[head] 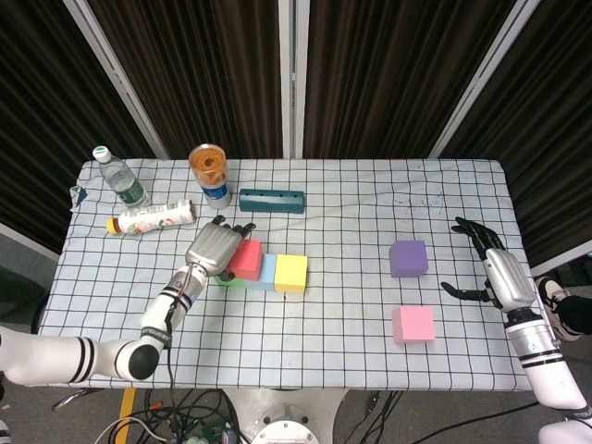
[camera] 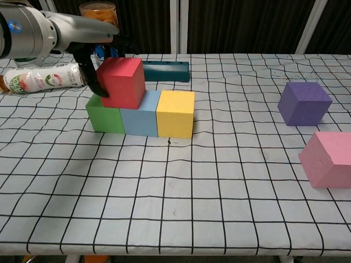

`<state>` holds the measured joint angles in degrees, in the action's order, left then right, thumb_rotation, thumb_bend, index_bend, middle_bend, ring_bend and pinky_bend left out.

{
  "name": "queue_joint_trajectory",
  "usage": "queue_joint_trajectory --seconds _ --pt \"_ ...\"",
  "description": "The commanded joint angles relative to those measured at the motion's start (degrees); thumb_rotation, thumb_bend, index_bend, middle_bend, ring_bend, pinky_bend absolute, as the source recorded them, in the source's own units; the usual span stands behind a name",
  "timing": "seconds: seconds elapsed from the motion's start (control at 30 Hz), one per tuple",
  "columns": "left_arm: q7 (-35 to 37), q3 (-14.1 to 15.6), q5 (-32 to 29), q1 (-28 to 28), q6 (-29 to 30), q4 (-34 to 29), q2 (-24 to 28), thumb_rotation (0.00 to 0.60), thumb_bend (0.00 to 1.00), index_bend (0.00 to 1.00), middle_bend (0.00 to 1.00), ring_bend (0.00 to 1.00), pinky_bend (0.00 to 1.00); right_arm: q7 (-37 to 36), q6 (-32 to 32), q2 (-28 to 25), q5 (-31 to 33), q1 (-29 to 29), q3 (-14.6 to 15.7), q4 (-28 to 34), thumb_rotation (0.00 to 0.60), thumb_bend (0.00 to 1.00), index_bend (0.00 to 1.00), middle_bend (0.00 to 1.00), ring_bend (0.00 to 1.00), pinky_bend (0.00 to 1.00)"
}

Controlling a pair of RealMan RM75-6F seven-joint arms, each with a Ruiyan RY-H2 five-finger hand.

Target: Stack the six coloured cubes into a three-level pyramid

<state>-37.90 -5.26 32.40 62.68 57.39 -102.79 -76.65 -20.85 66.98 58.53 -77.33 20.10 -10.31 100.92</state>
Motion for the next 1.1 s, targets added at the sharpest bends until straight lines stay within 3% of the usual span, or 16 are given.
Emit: queue_joint_trajectory --seconds 0.03,0.33,0.5,0.67,0.9,1.1 --pt "0.1 0.0 0.4 -0.4 0.6 -0.7 0.2 0.600 0.11 0.07 0.18 0.25 0.14 0.0 -0.1 -0.1 0.0 0.0 0.1 0.0 0.600 0.10 0.00 0.14 0.00 0.00" --pt "2.3 -0.2 2.6 -2.7 2.6 -4.8 3.1 0.600 0.11 0.05 0.12 0.14 0.14 -0.6 -0.8 -0.4 -1.8 -0.6 1.8 0.0 0.600 0.11 0.00 0.14 0.00 0.00" --pt "6.2 1.3 11.1 -8.6 9.7 -5.9 6.2 0.600 0.11 0.05 0.12 0.14 0.13 -4.3 -2.9 -2.3 -7.8 -1.4 6.2 0.4 0.600 0.12 0.00 0.16 0.00 0.00" --pt "10.9 2.6 15.7 -14.0 12.9 -5.6 9.4 0.600 0.11 0.06 0.12 0.14 0.13 -6.3 -2.4 -1.1 -12.6 -2.8 10.1 -1.8 0.600 0.12 0.00 0.17 0.00 0.00" --pt "17.5 3.6 18.2 -18.9 10.8 -2.9 13.1 0.600 0.11 0.06 0.07 0.10 0.08 -1.7 -0.4 3.5 -15.0 -4.5 12.6 -6.9 0.600 0.03 0.00 0.20 0.00 0.00" --pt "22.8 3.4 18.4 -21.8 7.4 -1.1 14.1 0.600 0.11 0.06 0.07 0.10 0.08 -0.6 0.6 6.5 -13.5 -4.1 11.0 -10.2 0.600 0.01 0.00 0.20 0.00 0.00"
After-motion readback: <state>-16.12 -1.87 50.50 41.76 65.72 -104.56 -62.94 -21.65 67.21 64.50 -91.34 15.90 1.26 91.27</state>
